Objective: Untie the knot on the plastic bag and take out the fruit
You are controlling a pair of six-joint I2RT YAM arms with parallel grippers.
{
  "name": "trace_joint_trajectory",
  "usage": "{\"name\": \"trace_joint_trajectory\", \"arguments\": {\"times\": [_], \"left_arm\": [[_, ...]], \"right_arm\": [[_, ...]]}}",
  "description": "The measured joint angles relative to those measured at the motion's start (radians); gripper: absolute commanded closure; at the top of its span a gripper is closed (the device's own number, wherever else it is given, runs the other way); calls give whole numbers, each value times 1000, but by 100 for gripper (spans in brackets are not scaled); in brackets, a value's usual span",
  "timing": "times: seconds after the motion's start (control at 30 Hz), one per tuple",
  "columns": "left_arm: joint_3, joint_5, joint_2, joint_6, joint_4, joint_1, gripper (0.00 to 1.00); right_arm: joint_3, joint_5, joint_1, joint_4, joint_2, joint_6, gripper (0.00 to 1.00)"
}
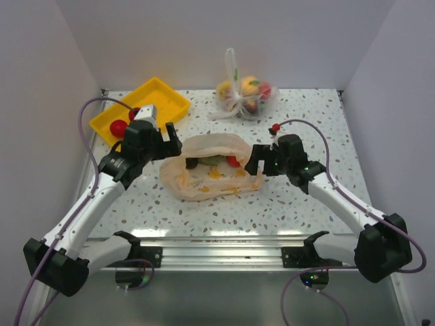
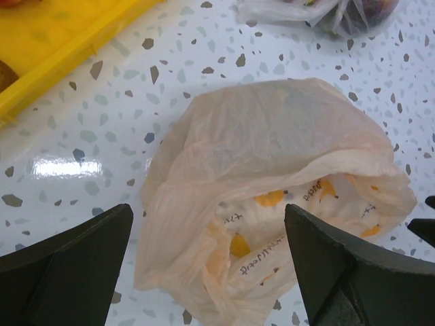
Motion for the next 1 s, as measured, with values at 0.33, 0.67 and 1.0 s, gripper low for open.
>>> {"name": "trace_joint_trajectory", "arguments": {"times": [0.33, 0.67, 1.0], "left_arm": [[-207, 52, -124, -81, -14, -58, 0], [-298, 55, -96, -138, 10, -145, 0], [-345, 16, 26, -138, 80, -149, 0]], "right_arm": [[316, -8, 83, -105, 195, -220, 1], [497, 130, 173, -170, 471, -423, 1], [541, 196, 169, -196, 548, -504, 88]]}}
